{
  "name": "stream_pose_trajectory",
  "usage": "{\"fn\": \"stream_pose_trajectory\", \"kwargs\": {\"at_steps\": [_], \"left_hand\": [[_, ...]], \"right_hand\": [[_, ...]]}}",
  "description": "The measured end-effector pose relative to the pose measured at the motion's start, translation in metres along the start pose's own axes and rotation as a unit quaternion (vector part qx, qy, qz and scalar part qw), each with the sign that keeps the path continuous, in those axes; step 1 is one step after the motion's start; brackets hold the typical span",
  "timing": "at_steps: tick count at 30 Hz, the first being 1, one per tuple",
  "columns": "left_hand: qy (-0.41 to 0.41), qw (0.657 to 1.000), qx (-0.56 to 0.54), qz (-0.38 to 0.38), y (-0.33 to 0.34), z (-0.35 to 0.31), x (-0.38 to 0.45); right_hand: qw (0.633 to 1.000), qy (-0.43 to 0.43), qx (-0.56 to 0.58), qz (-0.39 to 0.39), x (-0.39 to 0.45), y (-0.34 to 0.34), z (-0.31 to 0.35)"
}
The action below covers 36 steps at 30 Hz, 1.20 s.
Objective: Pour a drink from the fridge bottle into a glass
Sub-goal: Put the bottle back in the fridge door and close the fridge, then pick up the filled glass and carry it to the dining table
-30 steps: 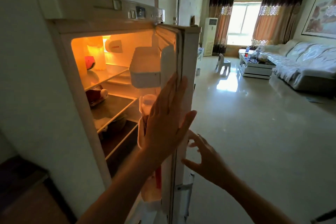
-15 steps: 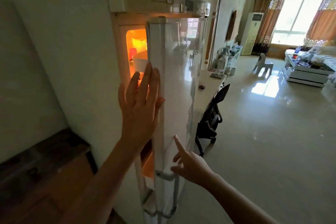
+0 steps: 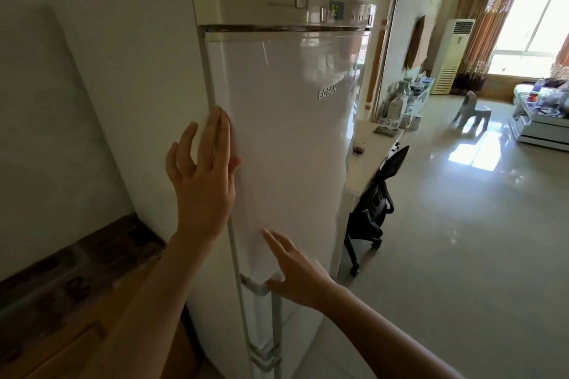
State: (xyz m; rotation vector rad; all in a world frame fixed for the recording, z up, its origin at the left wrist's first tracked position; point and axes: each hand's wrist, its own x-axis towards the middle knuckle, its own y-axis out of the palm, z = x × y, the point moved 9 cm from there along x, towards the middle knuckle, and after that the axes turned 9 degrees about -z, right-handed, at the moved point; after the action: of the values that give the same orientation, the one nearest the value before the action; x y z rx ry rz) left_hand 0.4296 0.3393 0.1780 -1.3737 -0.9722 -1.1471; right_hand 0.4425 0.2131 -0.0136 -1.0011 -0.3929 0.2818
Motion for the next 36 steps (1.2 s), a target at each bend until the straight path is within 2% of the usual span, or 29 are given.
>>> {"fn": "stream_pose_trajectory", "kwargs": {"at_steps": [5, 7, 9, 11, 13, 16, 18, 23, 25, 29, 36], "left_hand": [[-0.033, 0.997, -0.039, -0.053, -0.011, -0.014, 0.001], [-0.01, 0.99, -0.112, -0.087, -0.02, -0.036, 0.0], [0.025, 0.978, -0.189, -0.081, -0.02, -0.067, -0.003], [0.016, 0.967, -0.255, -0.02, -0.003, -0.095, -0.008], [-0.037, 0.946, -0.313, 0.071, 0.025, -0.124, -0.011], [-0.081, 0.916, -0.344, 0.189, 0.067, -0.179, -0.018], [-0.072, 0.899, -0.349, 0.256, 0.1, -0.226, -0.023], [0.012, 0.846, -0.323, 0.423, 0.182, -0.356, -0.049], [0.014, 0.839, -0.333, 0.43, 0.202, -0.402, -0.052], [0.006, 0.849, -0.357, 0.39, 0.237, -0.472, -0.054], [0.011, 0.858, -0.327, 0.395, 0.326, -0.524, -0.056]], "right_hand": [[1.0, -0.017, -0.022, 0.007, -0.007, -0.013, -0.005], [0.999, -0.013, -0.053, 0.007, -0.014, -0.026, -0.015], [0.997, 0.009, -0.075, 0.018, -0.024, -0.041, -0.036], [0.995, 0.033, -0.091, 0.017, -0.037, -0.062, -0.066], [0.994, 0.057, -0.095, -0.004, -0.054, -0.088, -0.106], [0.988, 0.11, -0.098, -0.036, -0.084, -0.133, -0.179], [0.98, 0.152, -0.114, -0.054, -0.106, -0.168, -0.233], [0.963, 0.214, -0.133, -0.095, -0.16, -0.26, -0.338], [0.957, 0.229, -0.138, -0.109, -0.174, -0.294, -0.372], [0.948, 0.243, -0.155, -0.137, -0.192, -0.347, -0.438], [0.944, 0.258, -0.144, -0.148, -0.168, -0.393, -0.547]]}}
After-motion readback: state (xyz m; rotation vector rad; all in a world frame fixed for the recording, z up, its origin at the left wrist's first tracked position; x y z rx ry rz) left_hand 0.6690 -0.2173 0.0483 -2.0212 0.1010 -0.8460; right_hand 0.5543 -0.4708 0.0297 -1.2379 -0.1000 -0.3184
